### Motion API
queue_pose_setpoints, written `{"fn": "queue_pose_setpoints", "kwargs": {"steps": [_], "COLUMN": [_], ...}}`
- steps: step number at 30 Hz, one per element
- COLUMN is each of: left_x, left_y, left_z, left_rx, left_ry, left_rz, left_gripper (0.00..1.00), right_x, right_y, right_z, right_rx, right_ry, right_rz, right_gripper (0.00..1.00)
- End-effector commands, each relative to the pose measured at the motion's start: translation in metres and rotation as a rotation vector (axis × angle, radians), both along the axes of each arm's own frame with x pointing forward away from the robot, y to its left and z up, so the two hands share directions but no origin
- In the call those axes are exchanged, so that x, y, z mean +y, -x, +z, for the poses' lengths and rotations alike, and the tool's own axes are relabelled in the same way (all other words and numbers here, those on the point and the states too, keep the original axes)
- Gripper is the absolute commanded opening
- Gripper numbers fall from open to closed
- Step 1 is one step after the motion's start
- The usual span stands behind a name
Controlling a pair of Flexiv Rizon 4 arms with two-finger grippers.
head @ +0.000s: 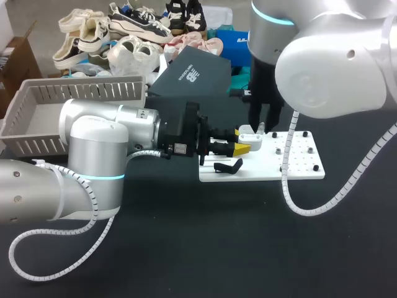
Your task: Pick up each earbud case from the left stands, insert the matching earbuds, close the lid, and place the case in the box.
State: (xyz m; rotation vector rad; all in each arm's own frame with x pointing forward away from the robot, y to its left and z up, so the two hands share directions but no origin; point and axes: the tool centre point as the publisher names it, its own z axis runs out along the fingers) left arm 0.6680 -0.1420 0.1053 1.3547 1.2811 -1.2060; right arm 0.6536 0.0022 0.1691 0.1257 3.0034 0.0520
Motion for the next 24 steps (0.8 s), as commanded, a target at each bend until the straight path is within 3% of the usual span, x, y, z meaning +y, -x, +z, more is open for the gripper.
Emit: {"fn": "queue_pose_setpoints", "kwargs": {"steps": [1, 12, 24], "left_x": [0.000, 0.000, 0.000], "left_y": [0.000, 0.000, 0.000], "left_z": [-0.001, -0.001, -0.001], "left_rx": [-0.001, -0.001, -0.001], "left_ry": [0.000, 0.000, 0.000], "left_rz": [0.000, 0.000, 0.000], "left_gripper": [0.00, 0.00, 0.00], "right_x": [0.000, 0.007, 0.008], "right_y": [0.000, 0.001, 0.000], "right_z": [0.000, 0.002, 0.002], "right_rx": [0.000, -0.012, 0.027], "right_ry": [0.002, 0.030, -0.020], "right_rz": [-0.002, -0.064, -0.165], "right_gripper": [0.00, 0.00, 0.00]}}
